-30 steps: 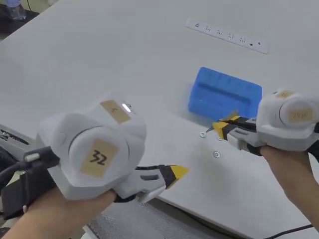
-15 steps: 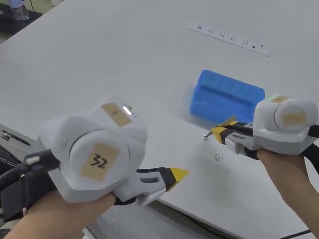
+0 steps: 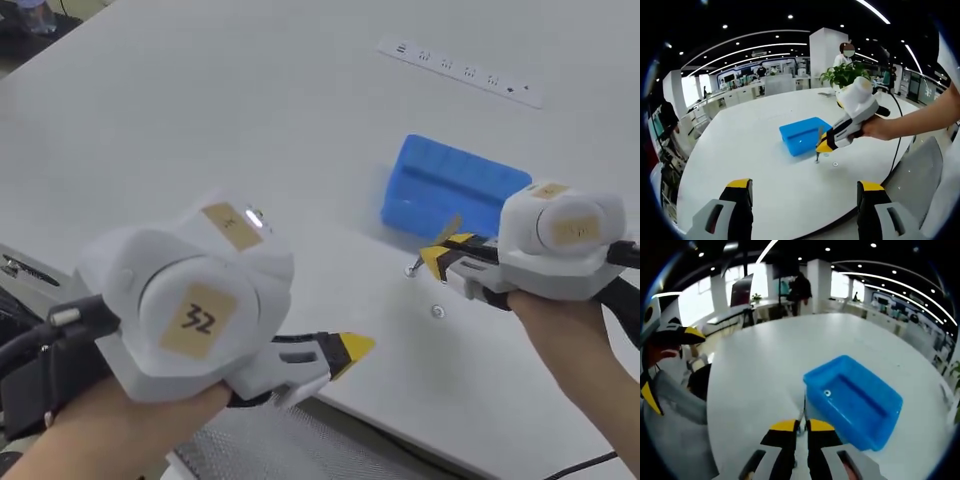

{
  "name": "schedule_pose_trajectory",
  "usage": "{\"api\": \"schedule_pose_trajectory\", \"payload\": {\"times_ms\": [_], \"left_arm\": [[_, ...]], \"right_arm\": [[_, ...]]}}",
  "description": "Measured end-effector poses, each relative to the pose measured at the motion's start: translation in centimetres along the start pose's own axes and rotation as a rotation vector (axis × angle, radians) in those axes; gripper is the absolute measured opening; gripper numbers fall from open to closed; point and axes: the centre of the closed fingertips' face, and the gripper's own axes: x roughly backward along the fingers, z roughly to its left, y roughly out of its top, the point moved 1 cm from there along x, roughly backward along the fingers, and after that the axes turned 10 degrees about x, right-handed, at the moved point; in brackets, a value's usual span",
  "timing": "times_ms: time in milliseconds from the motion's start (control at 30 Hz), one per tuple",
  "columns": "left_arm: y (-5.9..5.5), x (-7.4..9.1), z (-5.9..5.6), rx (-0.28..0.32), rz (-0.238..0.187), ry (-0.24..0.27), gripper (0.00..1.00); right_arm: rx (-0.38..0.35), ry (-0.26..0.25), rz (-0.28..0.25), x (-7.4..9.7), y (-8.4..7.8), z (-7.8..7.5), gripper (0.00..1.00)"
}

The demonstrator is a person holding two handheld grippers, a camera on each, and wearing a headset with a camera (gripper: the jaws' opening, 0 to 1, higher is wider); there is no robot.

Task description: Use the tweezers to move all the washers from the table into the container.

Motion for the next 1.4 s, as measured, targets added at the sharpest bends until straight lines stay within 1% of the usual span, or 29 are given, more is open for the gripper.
{"api": "schedule_pose_trajectory", "payload": {"times_ms": [200, 267, 367, 467, 600, 733, 800, 933, 1000, 1133, 1267, 1333, 1400], "left_arm": [[0.0, 0.1, 0.1, 0.000, -0.001, 0.003, 0.87], [0.0, 0.1, 0.1, 0.001, -0.001, 0.003, 0.87], [0.0, 0.1, 0.0, 0.001, 0.000, 0.001, 0.88], [0.0, 0.1, 0.0, -0.005, 0.000, -0.001, 0.88], [0.2, 0.2, 0.0, 0.002, -0.009, -0.004, 0.88], [0.3, 0.2, -0.1, 0.000, -0.011, -0.007, 0.89], [0.3, 0.1, -0.3, 0.003, -0.011, -0.013, 0.89], [0.5, 0.1, -0.4, 0.014, -0.016, -0.013, 0.93], [0.6, 0.0, -0.4, 0.025, -0.020, -0.013, 0.96], [0.3, -0.1, -0.3, 0.034, -0.008, -0.014, 0.98], [0.3, -0.1, -0.4, 0.033, -0.005, -0.017, 0.99], [0.4, -0.1, -0.4, 0.032, -0.005, -0.018, 0.99], [0.4, -0.2, -0.5, 0.031, -0.004, -0.019, 0.99]], "right_arm": [[0.025, -0.020, -0.022, -0.2, 0.0, 0.2, 0.03], [0.021, -0.022, -0.028, -0.2, 0.1, 0.1, 0.03], [0.000, -0.018, -0.024, 0.0, 0.2, 0.2, 0.03], [0.005, -0.019, -0.019, 0.0, 0.2, 0.1, 0.03], [-0.013, -0.018, -0.050, 0.7, 1.2, 0.1, 0.03], [0.003, -0.030, -0.074, 1.5, 2.5, -0.3, 0.03], [0.022, -0.045, -0.078, 1.9, 2.9, -0.7, 0.03], [0.015, -0.049, -0.099, 2.6, 3.7, -1.2, 0.03], [0.023, -0.063, -0.107, 2.9, 4.0, -1.7, 0.03], [0.012, -0.083, -0.134, 3.5, 5.0, -2.4, 0.03], [-0.004, -0.103, -0.158, 3.5, 5.5, -3.3, 0.03], [-0.013, -0.126, -0.174, 3.7, 6.0, -4.0, 0.03], [-0.011, -0.141, -0.179, 3.7, 6.3, -4.5, 0.03]]}}
